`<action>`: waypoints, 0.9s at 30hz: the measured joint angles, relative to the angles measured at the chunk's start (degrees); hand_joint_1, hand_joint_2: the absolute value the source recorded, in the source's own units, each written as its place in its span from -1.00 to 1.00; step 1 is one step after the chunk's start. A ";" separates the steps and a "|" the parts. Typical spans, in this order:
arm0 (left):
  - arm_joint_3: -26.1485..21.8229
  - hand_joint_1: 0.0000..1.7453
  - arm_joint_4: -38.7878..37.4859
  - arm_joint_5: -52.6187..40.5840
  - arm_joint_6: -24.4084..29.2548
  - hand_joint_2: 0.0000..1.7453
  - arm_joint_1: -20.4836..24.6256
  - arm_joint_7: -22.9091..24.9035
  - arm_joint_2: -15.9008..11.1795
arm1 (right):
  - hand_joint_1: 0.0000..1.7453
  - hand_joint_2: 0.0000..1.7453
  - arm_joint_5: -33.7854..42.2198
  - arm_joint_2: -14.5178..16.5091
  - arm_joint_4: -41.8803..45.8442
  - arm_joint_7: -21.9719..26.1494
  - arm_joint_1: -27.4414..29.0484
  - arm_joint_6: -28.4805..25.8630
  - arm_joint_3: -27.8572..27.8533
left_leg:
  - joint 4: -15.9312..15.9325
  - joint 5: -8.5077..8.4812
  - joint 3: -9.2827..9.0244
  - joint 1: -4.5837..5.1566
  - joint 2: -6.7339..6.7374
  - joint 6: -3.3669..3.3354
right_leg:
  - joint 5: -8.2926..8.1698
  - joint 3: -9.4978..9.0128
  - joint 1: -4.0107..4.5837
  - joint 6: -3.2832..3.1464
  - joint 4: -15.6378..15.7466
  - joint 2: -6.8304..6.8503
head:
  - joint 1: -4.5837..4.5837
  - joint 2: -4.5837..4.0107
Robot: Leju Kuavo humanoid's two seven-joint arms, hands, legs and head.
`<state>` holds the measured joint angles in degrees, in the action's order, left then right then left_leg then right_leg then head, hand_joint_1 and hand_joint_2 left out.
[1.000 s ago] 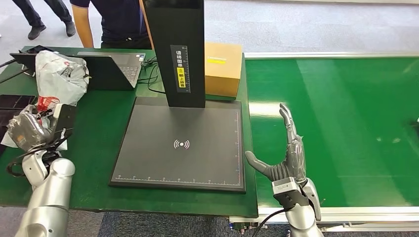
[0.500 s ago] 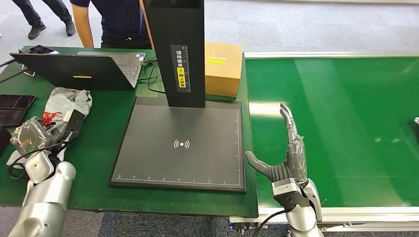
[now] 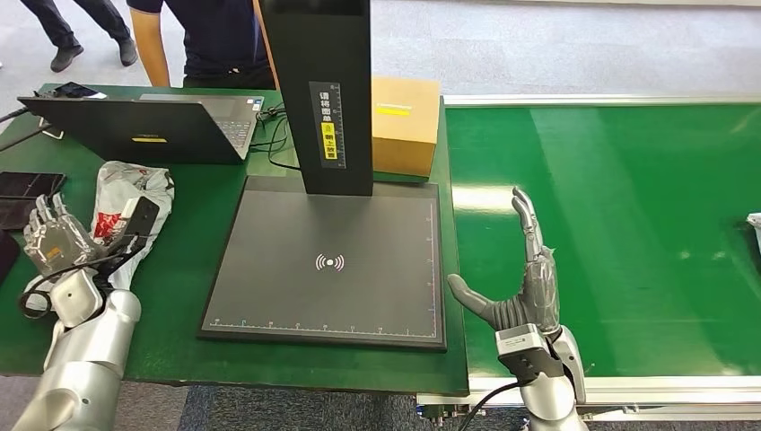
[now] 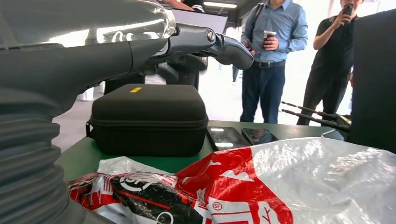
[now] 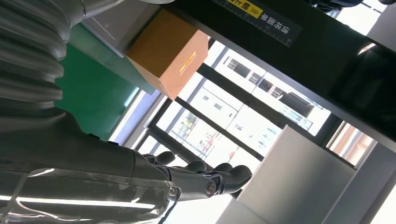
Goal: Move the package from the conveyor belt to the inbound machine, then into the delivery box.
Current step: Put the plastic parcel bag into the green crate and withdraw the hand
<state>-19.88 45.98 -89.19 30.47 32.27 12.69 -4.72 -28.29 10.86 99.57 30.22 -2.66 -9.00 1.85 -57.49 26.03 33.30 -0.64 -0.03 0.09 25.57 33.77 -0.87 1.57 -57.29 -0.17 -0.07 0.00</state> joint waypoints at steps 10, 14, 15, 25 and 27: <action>1.28 -1.00 4.99 2.92 -1.56 1.00 -2.01 -4.26 1.97 | -1.00 1.00 0.19 0.00 -0.01 0.19 0.24 -0.95 -0.06 | -0.01 0.00 0.00 0.01 0.01 0.00 | 0.00 0.00 -0.01 0.00 0.00 0.01 | 0.00 0.00; 3.44 -1.00 8.95 15.97 -12.23 1.00 -3.54 -14.33 3.60 | -1.00 1.00 0.57 -0.01 -0.01 0.71 0.58 -0.99 -0.40 | -0.01 0.00 0.01 0.01 0.00 0.00 | 0.00 -0.01 -0.02 0.00 0.01 0.01 | -0.01 0.00; 4.34 -1.00 10.15 20.22 -15.04 1.00 -4.14 -17.24 3.98 | -1.00 1.00 0.73 -0.01 -0.01 0.93 0.66 -0.97 -0.56 | -0.01 0.00 0.01 0.01 0.00 0.00 | 0.00 -0.01 -0.02 0.00 0.01 0.00 | 0.00 0.00; 10.35 -1.00 24.74 44.86 -21.11 1.00 -10.54 -27.84 5.67 | -1.00 1.00 1.32 -0.02 -0.08 1.62 0.75 -0.35 -1.42 | 0.00 0.03 0.00 0.00 0.01 0.04 | 0.02 0.00 0.02 -0.03 0.00 -0.02 | 0.00 0.00; 10.79 -1.00 27.36 48.36 -21.62 1.00 -11.62 -29.99 5.85 | -1.00 1.00 1.45 -0.02 -0.08 1.68 0.75 -0.20 -1.48 | 0.00 0.04 -0.01 0.00 0.01 0.05 | 0.03 0.00 0.03 -0.04 0.00 -0.02 | 0.00 0.00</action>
<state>-9.09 73.33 -40.84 8.86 20.66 -17.30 1.13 -26.84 10.84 99.49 31.90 -1.91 -9.20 0.38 -57.49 26.07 33.29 -0.64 -0.01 0.15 25.60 33.77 -0.84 1.53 -57.29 -0.19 -0.07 0.00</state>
